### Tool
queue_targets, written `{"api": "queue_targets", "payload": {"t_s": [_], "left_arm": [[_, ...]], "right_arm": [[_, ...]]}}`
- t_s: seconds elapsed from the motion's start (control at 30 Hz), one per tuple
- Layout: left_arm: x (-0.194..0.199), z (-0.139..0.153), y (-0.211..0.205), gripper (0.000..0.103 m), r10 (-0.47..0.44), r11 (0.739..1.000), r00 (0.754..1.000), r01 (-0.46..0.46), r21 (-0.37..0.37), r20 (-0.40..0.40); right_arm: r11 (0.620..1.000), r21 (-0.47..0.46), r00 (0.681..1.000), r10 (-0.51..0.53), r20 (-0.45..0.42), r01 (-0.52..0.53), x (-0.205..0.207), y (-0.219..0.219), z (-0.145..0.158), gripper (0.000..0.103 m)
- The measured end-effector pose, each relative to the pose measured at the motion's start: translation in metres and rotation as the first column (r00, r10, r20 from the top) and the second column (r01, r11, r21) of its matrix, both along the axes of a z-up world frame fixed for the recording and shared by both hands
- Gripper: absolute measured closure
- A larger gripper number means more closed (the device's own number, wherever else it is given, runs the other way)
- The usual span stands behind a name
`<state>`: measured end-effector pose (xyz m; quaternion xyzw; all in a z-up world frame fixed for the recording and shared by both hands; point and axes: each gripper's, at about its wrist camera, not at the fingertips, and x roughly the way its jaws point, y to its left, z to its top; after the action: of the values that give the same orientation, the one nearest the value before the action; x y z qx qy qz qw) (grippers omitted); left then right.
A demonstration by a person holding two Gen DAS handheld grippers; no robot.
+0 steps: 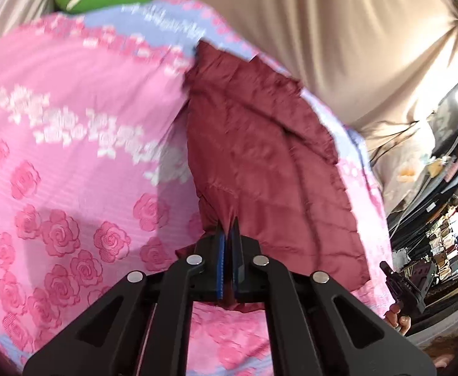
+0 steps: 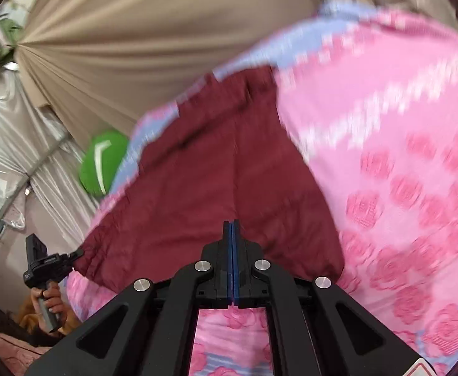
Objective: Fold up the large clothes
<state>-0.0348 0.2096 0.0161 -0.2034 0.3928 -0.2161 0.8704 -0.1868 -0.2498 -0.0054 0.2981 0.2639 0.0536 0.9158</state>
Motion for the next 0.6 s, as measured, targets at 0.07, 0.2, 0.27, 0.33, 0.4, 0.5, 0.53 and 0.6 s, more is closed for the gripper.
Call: {"api": "queue_targets", "payload": {"t_s": [0.07,0.2,0.27,0.33,0.4,0.5,0.53,0.6], "left_arm": [[-0.008,0.011,0.0,0.102,0.004,1.0,0.999,-0.004,0.0,0.038],[-0.003,0.004,0.004,0.102,0.024,0.999,1.0,-0.024,0.041,0.017],[0.003,-0.011,0.007,0.097,0.066,0.995,0.998,-0.064,0.073,-0.018],[0.007,-0.026,0.013,0.075,0.128,0.985,0.99,-0.12,0.122,-0.057],[0.006,-0.033,0.018,0.047,0.183,0.974,0.981,-0.172,0.148,-0.061],[0.007,-0.039,0.025,0.033,0.211,0.971,0.974,-0.2,0.13,-0.078],[0.008,-0.041,0.025,0.027,0.21,0.972,0.974,-0.199,0.123,-0.084],[0.012,-0.046,0.024,0.017,0.19,0.979,0.977,-0.18,0.098,-0.099]], "right_arm": [[0.999,-0.031,0.999,-0.044,0.026,0.044,-0.011,-0.004,0.012,0.101],[0.994,-0.039,0.992,-0.101,-0.08,0.099,-0.007,-0.021,0.002,0.081],[0.995,-0.003,0.986,-0.103,-0.135,0.103,-0.002,-0.027,-0.01,0.053],[0.995,0.0,0.98,-0.102,-0.173,0.104,0.003,-0.028,-0.021,0.052],[0.994,-0.007,0.972,-0.105,-0.212,0.106,0.009,-0.028,-0.032,0.044],[0.994,-0.014,0.968,-0.11,-0.224,0.11,0.012,-0.028,-0.042,0.041],[0.994,-0.009,0.97,-0.105,-0.222,0.105,0.014,-0.028,-0.043,0.038],[0.995,-0.001,0.971,-0.099,-0.218,0.101,0.017,-0.027,-0.043,0.038]]}}
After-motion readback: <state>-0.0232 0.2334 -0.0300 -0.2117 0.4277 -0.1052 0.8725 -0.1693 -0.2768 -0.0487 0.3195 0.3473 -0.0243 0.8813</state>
